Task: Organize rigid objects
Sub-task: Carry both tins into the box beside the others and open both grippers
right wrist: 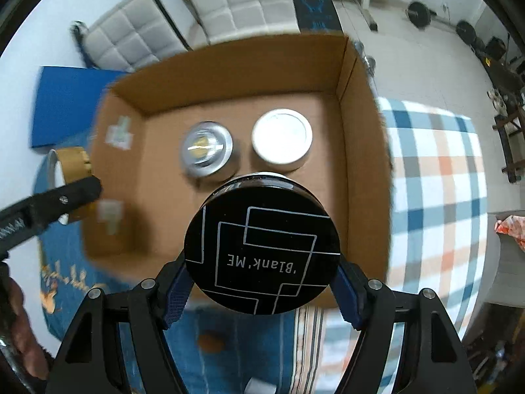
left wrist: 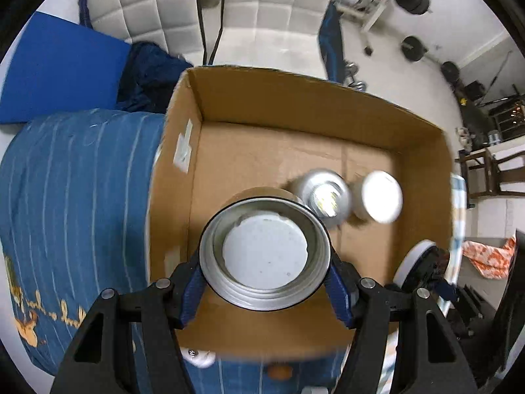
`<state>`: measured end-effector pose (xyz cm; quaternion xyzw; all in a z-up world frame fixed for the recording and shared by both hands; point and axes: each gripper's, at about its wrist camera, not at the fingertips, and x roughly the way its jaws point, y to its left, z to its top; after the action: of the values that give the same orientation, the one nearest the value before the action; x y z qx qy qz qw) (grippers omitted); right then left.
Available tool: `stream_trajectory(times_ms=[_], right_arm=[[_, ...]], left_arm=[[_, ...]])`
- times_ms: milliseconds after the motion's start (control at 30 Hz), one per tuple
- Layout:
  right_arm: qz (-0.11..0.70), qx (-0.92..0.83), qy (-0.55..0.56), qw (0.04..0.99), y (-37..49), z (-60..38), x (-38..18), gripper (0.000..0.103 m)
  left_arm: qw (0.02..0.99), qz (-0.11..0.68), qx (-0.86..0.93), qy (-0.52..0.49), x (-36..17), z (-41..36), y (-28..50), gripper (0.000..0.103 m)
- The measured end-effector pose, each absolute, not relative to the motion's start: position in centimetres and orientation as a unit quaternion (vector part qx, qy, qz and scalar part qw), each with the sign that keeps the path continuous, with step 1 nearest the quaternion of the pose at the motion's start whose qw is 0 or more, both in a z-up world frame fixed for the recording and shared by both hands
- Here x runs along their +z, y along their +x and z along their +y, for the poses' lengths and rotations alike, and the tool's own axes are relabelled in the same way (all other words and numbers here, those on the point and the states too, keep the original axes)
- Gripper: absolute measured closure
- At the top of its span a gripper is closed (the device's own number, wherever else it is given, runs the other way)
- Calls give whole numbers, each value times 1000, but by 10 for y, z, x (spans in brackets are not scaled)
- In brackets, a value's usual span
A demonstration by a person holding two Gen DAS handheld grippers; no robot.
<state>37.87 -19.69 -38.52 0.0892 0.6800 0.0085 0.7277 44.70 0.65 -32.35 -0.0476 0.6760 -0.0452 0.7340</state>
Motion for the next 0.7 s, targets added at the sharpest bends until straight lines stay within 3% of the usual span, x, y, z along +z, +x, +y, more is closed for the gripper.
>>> stream_trajectory(times_ms=[300, 700], right_arm=[[745, -21, 85, 662, 424, -201, -463, 27], [774, -24, 83, 627, 437, -202, -493, 26]], left_arm=[[679, 732, -37, -33, -392, 0, 511, 41], [641, 766, -35, -29, -416, -7, 530, 39]])
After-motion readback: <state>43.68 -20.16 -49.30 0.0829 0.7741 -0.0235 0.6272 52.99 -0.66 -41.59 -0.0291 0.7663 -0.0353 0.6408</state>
